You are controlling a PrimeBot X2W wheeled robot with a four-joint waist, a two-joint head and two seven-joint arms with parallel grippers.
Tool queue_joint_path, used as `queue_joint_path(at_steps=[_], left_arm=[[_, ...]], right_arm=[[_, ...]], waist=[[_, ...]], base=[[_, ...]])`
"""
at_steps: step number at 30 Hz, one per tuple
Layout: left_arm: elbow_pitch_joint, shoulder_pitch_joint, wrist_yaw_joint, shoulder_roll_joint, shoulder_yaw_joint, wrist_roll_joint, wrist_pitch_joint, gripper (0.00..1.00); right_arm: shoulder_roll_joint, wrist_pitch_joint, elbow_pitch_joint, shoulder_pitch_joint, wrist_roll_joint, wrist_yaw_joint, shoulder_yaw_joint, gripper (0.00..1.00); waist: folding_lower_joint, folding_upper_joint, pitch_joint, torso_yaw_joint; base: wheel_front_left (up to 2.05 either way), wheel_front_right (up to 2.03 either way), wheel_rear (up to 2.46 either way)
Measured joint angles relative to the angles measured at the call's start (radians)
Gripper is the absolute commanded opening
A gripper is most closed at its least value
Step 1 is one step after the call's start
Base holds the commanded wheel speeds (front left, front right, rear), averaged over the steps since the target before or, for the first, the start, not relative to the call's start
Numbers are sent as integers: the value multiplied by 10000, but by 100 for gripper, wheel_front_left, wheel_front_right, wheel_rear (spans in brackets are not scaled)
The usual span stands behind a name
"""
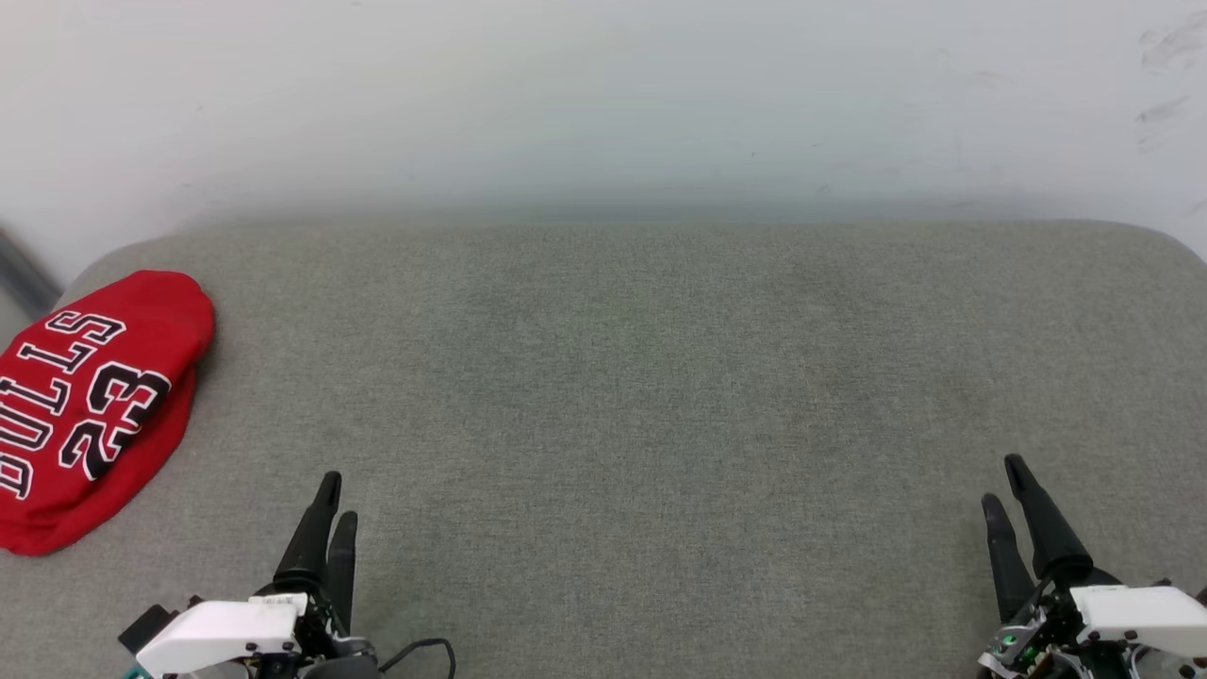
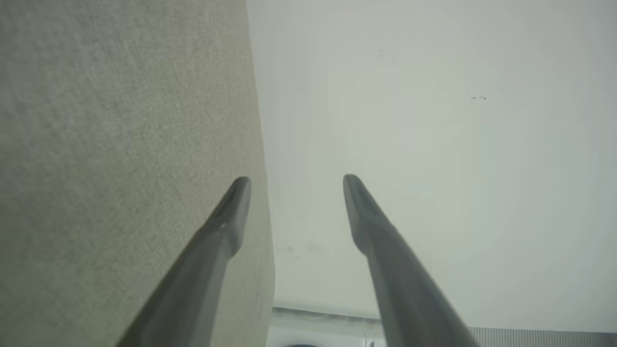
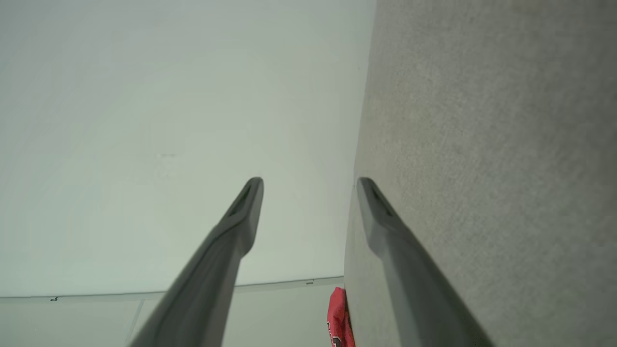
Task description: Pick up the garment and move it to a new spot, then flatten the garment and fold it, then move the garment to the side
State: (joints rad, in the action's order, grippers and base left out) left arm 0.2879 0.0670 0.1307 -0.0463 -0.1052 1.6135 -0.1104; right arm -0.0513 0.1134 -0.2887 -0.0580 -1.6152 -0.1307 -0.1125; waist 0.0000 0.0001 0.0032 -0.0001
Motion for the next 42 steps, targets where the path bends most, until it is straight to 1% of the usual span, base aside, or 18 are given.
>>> queue_joint_path(at_steps=[5,10,18,29,36,42], left_arm=[[-123,-62,0,8,48,-188,253,100],[-268,-62,-6,6,19,-759,495,100],[-842,-61,-476,4,86,-2422,846,100],[-1298,-65,-1227,0,625,-4874,1285,100],[-1402,-109,-1488,-2,905,-6282,1542,100],[-1490,-180,-1607,-8,1043,-7265,1756,100]], right_arm=[[6,-255,25,77,267,2,4,100],[10,-487,265,82,961,2,-29,100],[12,-848,853,182,2683,2,-92,100],[13,-1304,1718,295,5599,0,265,100],[13,-1551,1894,462,7154,0,495,100],[13,-1760,1891,622,8103,0,568,100]], waist=[[0,0,5,-4],[0,0,5,-12],[0,0,22,-23],[0,0,63,-19],[0,0,93,-13],[0,0,100,-4]], base=[[0,0,0],[0,0,0],[0,0,0],[0,0,0],[0,0,0],[0,0,0]])
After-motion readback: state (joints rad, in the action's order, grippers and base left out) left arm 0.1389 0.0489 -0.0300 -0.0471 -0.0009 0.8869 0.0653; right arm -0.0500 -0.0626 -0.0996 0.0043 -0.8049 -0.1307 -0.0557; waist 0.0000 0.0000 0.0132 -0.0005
